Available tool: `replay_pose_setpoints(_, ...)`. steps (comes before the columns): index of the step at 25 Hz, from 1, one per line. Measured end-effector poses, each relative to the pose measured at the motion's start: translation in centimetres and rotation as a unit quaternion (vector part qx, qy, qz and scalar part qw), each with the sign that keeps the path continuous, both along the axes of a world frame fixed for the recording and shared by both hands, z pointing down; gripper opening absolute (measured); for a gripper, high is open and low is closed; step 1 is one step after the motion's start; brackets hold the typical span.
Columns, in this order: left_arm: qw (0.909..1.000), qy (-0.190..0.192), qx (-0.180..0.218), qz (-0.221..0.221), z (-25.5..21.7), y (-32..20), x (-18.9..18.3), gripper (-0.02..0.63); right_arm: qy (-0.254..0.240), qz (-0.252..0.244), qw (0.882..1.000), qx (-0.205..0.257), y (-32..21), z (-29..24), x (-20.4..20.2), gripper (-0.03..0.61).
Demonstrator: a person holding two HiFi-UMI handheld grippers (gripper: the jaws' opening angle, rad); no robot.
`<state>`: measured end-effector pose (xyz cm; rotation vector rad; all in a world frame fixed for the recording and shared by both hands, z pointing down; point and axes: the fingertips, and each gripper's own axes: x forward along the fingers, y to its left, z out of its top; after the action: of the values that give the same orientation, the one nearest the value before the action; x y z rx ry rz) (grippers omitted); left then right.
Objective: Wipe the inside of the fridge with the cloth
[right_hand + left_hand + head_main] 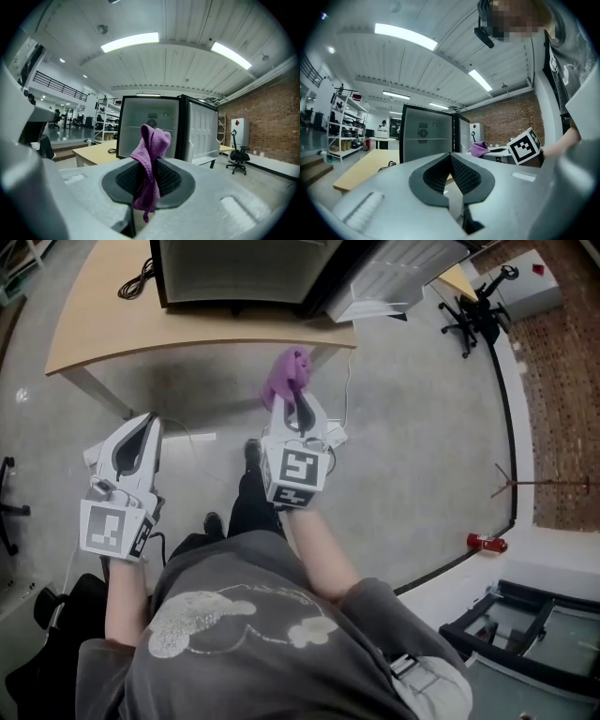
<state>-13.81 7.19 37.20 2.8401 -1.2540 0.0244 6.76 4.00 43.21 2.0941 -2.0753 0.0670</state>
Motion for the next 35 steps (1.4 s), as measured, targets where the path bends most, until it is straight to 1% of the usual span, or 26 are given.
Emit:
replay_pose_setpoints(3,0.9999,0.007,-0.010,0.008,0.2,1.4,-0.7,0.017,-0.004,0.013,1.000,-0.018,2.4,0.1,-0.2,0.043)
replay_pose_setpoints(5,0.9997,0.008,-0.006,0.020,-0.3,2.0,-0.4,0.017,-0.007,0.020,0.999,-0.024,3.7,-0.1,-0.1,0.043)
replay_pose_setpoints(7,0.9994,0.010,0.004,0.032,-1.0,2.5,0.2,0.017,0.001,0.023,0.999,-0.026,5.0,-0.5,0.1,0.043)
replay_pose_setpoints(9,0.9992,0.016,0.008,0.036,-1.5,2.8,0.6,0.017,0.003,0.019,0.999,-0.029,5.8,-0.7,0.0,0.043)
replay_pose_setpoints(12,0.9989,0.025,0.004,0.040,-1.5,3.2,1.2,0.017,-0.006,0.013,0.999,-0.031,6.4,-0.6,0.0,0.043)
replay_pose_setpoints(15,0.9987,0.026,-0.001,0.044,-1.0,3.8,2.1,0.017,-0.004,0.003,1.000,-0.029,6.9,-0.5,0.2,0.043)
replay_pose_setpoints(18,0.9991,0.025,-0.005,0.034,-0.6,4.2,2.8,0.017,0.000,-0.018,1.000,-0.020,7.4,-0.8,0.5,0.043)
replay_pose_setpoints(22,0.9996,0.018,-0.001,0.019,-0.9,5.4,3.8,0.018,-0.011,-0.043,0.999,-0.001,8.2,-1.6,1.3,0.041)
replay_pose_setpoints(27,0.9999,0.011,0.005,-0.003,-1.3,7.6,5.7,0.017,-0.015,-0.068,0.998,0.005,9.7,-2.2,3.1,0.038)
replay_pose_setpoints(30,0.9999,0.009,0.007,-0.005,-1.8,9.5,7.4,0.017,-0.007,-0.080,0.997,0.019,11.0,-3.4,4.5,0.037)
replay_pose_setpoints(35,0.9998,0.008,0.019,-0.007,-2.4,11.4,10.0,0.017,0.000,-0.107,0.994,0.019,12.5,-3.6,5.7,0.037)
